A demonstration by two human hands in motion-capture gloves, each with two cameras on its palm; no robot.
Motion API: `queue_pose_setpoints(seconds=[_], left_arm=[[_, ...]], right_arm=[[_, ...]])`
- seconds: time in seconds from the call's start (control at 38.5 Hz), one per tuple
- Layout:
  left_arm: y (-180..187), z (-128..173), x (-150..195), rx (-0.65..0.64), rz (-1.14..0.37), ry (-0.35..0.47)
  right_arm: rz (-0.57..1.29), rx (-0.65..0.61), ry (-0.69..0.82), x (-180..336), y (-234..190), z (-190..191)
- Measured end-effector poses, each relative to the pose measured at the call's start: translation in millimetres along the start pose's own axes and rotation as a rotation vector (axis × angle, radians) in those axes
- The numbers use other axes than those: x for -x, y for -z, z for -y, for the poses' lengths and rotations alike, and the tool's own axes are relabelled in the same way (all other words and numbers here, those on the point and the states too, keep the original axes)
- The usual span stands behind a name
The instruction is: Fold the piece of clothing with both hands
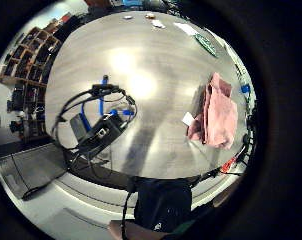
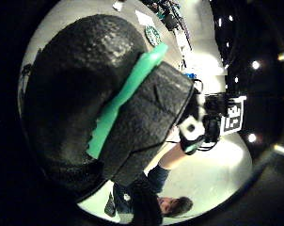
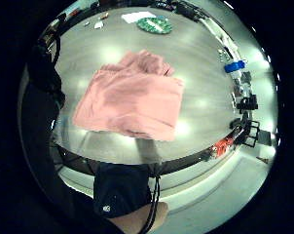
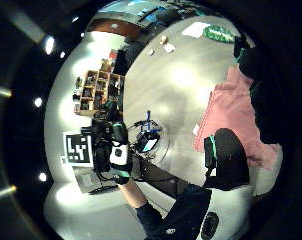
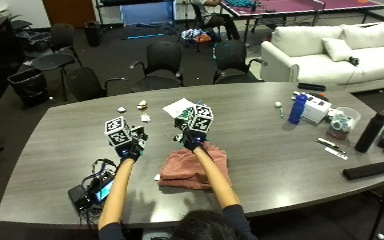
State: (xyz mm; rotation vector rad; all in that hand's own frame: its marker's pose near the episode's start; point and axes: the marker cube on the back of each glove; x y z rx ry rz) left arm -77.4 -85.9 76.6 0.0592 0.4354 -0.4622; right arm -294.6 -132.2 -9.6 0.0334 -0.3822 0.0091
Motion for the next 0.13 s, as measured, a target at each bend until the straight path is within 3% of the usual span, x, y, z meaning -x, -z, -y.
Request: queue_pose_setpoints(seconds=[0.13], left_arm=[[15.7,-5.2,-4.2,-0.018,0.043,-0.004]], right_arm=[[-0.018,-0.051,0.004,-11.5,22.4,-5.8]])
